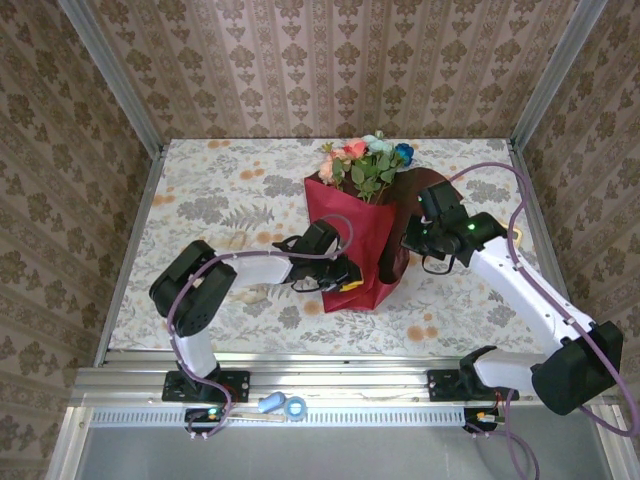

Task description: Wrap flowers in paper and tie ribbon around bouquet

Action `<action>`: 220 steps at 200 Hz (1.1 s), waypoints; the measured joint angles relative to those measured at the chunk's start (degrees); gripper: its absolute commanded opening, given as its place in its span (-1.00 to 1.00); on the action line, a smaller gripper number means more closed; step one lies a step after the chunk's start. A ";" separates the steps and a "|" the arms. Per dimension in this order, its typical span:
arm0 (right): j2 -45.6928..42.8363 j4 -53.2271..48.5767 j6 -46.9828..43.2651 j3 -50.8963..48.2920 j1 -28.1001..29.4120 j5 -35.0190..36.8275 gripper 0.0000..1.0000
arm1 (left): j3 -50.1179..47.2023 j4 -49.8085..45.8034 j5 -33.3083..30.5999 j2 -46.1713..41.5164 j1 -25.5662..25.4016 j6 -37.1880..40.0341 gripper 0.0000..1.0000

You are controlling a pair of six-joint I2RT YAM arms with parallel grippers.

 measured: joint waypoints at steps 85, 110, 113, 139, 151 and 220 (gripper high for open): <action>8.50 7.37 -1.90 2.60 7.80 -7.17 -1.00 | -6.29 14.82 0.09 4.00 -0.96 -4.52 -0.54; 12.04 8.68 -2.97 4.37 8.68 -8.61 -1.00 | -11.82 14.19 -3.93 -3.41 0.07 -5.42 -0.52; 12.44 8.81 -3.13 4.52 8.68 -8.70 -1.00 | -12.48 14.03 -4.55 -4.52 0.33 -5.46 -0.53; 15.96 9.42 -4.24 6.62 9.07 -9.70 -1.00 | -17.49 13.33 -7.28 -14.49 3.61 -6.97 -0.65; 17.44 9.94 -4.50 7.61 9.38 -10.10 -1.00 | -19.43 14.29 -7.45 -16.63 5.20 -7.91 -0.71; 26.51 11.56 -5.31 14.40 14.99 -11.87 -1.00 | -24.72 27.15 -4.96 -6.16 7.30 -13.16 -0.88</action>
